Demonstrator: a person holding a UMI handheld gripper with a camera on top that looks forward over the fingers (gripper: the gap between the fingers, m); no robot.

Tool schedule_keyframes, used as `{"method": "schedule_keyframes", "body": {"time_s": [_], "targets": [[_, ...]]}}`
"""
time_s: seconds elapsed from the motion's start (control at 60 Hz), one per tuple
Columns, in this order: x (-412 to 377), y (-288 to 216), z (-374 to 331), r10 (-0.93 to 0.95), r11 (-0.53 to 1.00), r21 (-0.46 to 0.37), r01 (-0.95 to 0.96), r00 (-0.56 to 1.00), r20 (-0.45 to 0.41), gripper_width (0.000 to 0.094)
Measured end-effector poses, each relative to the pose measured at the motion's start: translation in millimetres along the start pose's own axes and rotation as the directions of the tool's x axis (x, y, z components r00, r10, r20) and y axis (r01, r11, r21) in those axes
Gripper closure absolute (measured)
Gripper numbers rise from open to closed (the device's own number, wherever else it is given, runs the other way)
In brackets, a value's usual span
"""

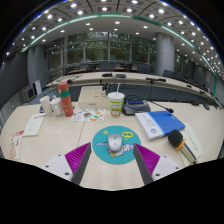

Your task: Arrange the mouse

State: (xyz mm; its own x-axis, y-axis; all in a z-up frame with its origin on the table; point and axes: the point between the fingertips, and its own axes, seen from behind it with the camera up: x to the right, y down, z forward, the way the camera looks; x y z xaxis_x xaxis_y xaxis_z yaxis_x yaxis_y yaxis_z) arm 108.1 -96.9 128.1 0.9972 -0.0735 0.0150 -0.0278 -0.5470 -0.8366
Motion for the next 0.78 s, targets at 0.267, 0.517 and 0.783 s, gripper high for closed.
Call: {"method": "schedule_keyframes", "body": {"time_s": [0.267,0.517,0.783], "targets": [[-28,20,-167,-0.019,0.999,0.047,0.022,0.998,-0.056,0.0075],[-42,40,-239,-0.02,0.997,0.067,0.025,0.996,-0.082,0.0074],[-51,40,-254,-0.059,0.994,0.082,0.067,0.994,-0.096,0.0078]]}}
